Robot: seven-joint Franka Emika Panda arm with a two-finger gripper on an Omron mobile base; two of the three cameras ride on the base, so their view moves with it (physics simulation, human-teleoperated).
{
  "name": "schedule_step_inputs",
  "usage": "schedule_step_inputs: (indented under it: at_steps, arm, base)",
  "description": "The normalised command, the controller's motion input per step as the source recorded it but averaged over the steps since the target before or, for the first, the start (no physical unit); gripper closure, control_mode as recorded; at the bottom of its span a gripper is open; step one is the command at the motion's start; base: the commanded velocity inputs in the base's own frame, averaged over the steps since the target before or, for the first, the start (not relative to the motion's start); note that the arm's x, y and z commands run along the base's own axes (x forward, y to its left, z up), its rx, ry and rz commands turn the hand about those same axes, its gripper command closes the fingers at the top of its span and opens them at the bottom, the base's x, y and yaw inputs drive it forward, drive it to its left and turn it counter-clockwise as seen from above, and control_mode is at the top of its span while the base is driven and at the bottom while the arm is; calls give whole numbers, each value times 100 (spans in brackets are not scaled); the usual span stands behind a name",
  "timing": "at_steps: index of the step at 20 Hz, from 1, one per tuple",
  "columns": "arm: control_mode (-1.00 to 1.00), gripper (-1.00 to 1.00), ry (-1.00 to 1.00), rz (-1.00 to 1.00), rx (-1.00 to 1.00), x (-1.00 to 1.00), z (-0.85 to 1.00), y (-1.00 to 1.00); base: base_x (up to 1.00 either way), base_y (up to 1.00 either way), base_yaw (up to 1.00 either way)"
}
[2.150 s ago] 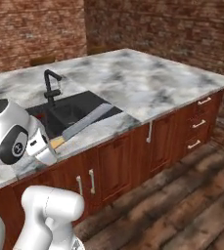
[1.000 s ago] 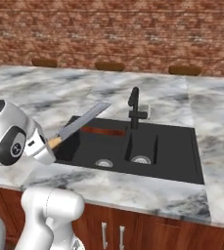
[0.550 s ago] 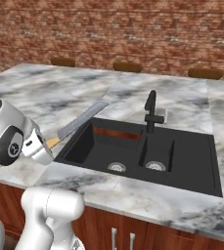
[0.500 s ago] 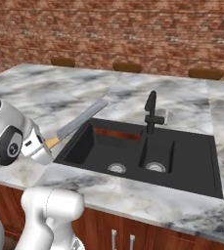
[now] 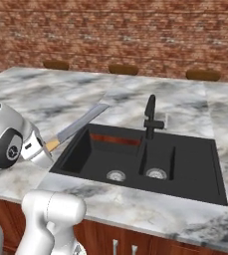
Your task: Move the cutting board and knife to the sink. Then move spray from the cabinet to the counter.
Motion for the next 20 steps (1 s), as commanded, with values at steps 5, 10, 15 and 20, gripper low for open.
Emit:
schedule_step_inputs:
  at_steps: [5, 10, 15, 20]
  arm:
    - [100, 100, 0, 0, 0, 0, 0, 0]
    - [-100, 100, 3, 0, 0, 3, 0, 0]
    - [-100, 100, 39, 0, 3, 43, -17, 8]
    - [-100, 100, 52, 5, 6, 42, -39, 30]
  base:
    - [36, 74, -14]
    - [3, 6, -1]
    - [0, 0, 0]
    - [0, 0, 0]
